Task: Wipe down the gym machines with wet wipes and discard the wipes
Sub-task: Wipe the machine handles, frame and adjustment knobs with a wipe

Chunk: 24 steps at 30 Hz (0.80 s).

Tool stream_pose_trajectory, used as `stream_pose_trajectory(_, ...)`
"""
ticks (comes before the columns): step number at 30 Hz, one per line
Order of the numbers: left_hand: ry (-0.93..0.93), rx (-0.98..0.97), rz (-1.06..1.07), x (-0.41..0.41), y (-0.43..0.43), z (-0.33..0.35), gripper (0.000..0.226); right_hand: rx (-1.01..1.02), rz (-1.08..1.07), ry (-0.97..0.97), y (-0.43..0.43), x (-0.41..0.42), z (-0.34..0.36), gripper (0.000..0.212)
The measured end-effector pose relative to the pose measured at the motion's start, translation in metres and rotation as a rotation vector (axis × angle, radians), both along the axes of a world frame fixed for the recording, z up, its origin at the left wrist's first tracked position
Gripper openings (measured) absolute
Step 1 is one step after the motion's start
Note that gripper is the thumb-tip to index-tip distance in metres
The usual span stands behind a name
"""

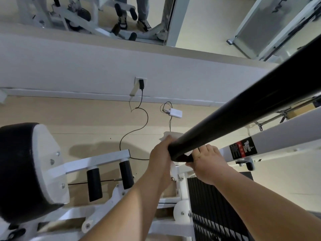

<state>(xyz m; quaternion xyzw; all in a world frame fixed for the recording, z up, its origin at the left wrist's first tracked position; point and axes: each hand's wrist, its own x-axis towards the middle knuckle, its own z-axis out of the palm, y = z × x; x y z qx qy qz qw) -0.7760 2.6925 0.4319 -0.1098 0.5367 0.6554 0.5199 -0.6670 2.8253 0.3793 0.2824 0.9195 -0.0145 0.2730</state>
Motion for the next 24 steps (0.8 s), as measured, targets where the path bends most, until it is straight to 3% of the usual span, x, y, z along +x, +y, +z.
stream_pose_trajectory(2, 0.016, -0.010, 0.066, 0.005, -0.007, 0.014, 0.023, 0.002, -0.012, 0.028, -0.002, -0.001, 0.000, 0.044)
stream_pose_trajectory(5, 0.061, 0.010, 0.107, 0.019, -0.032, 0.020, 0.032, 0.015, 0.000, 0.038, -0.001, 0.000, -0.002, 0.045)
stream_pose_trajectory(8, -0.013, -0.017, 0.156, 0.035, -0.064, 0.016, 0.031, 0.025, -0.007, 0.059, -0.001, 0.003, -0.005, 0.049)
stream_pose_trajectory(13, -0.146, -0.174, 0.221, 0.040, -0.106, 0.008, 0.037, 0.032, -0.175, 0.079, -0.019, 0.007, -0.008, 0.075)
stream_pose_trajectory(16, -0.180, -0.143, 0.162, 0.026, -0.120, 0.008, 0.026, -0.060, -0.552, 0.502, -0.080, 0.014, -0.008, 0.084)
stream_pose_trajectory(18, -0.122, -0.106, 0.101, 0.018, -0.122, 0.011, 0.025, -0.358, -0.976, 0.785, -0.121, 0.016, 0.008, 0.077)
stream_pose_trajectory(20, -0.078, -0.097, 0.011, 0.019, -0.120, 0.010, 0.023, -1.004, -1.374, 0.773, -0.141, 0.016, 0.027, 0.072)
stream_pose_trajectory(21, -0.065, -0.101, -0.038, 0.021, -0.118, 0.011, 0.024, -1.307, -1.415, 0.719, -0.147, 0.019, 0.037, 0.080)
stream_pose_trajectory(22, -0.071, -0.104, -0.071, 0.025, -0.117, 0.009, 0.025, -1.476, -1.368, 0.695, -0.149, 0.023, 0.044, 0.085)
stream_pose_trajectory(24, -0.101, -0.110, -0.139, 0.032, -0.112, 0.010, 0.023, -1.608, -1.331, 0.684, -0.146, 0.029, 0.047, 0.077)
